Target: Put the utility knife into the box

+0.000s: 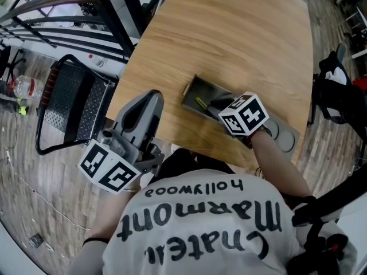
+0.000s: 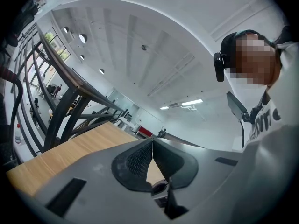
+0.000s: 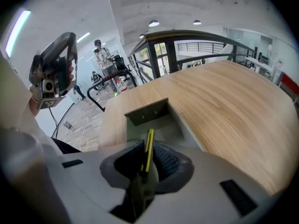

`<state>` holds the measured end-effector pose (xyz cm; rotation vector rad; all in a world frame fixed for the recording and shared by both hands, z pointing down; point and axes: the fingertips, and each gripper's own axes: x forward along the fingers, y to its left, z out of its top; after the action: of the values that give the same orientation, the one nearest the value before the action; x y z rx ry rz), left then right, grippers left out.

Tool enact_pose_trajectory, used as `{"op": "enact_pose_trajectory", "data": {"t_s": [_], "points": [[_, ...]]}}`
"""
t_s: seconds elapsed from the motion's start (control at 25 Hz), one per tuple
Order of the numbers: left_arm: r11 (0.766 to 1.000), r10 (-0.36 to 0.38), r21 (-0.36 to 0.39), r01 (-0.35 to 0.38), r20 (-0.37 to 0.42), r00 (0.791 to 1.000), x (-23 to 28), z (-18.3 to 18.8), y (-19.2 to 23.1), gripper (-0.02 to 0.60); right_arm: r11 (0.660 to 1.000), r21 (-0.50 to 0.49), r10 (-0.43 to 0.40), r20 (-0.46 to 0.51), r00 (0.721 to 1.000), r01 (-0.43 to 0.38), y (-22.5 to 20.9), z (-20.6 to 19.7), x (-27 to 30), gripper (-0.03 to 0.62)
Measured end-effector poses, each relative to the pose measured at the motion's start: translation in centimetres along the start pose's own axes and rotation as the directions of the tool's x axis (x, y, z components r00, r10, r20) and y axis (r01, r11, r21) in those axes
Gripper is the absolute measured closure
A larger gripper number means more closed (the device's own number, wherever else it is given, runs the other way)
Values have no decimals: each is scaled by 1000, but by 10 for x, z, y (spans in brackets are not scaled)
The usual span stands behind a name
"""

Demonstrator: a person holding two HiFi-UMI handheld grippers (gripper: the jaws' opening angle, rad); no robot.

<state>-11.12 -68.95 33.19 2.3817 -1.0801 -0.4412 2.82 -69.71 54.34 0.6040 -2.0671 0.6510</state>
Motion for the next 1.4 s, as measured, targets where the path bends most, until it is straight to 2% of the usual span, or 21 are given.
{"op": "enact_pose_trajectory", "data": {"t_s": [0.24,0.36,0.44,0.56,0.76,1.04,1.28,1.4], "points": [[1000,-25,1,25,-13,1000,9,-1,-9,572,988,-120,-77,130,989,92,4,16,-39,536],[999,-42,9,43,-22,999,15,-1,-17,572,989,-117,-56,261,964,89,15,26,-65,536],[998,-54,18,54,-26,998,18,1,-23,572,996,-76,-23,357,934,53,22,34,-85,537],[997,-71,30,72,-29,997,19,7,-31,572,1000,-16,15,496,868,-8,30,49,-119,537],[995,-85,54,87,-40,996,23,8,-40,572,997,23,34,685,728,-68,28,70,-174,537],[989,-107,100,109,-26,994,30,24,-49,572,1000,16,-7,800,601,-10,23,87,-234,537],[978,-120,168,119,-5,993,30,37,-57,572,998,32,-3,896,443,-58,25,89,-286,537],[971,-132,200,130,-2,991,33,40,-61,572,999,25,-6,911,413,-40,27,87,-300,537]]}}
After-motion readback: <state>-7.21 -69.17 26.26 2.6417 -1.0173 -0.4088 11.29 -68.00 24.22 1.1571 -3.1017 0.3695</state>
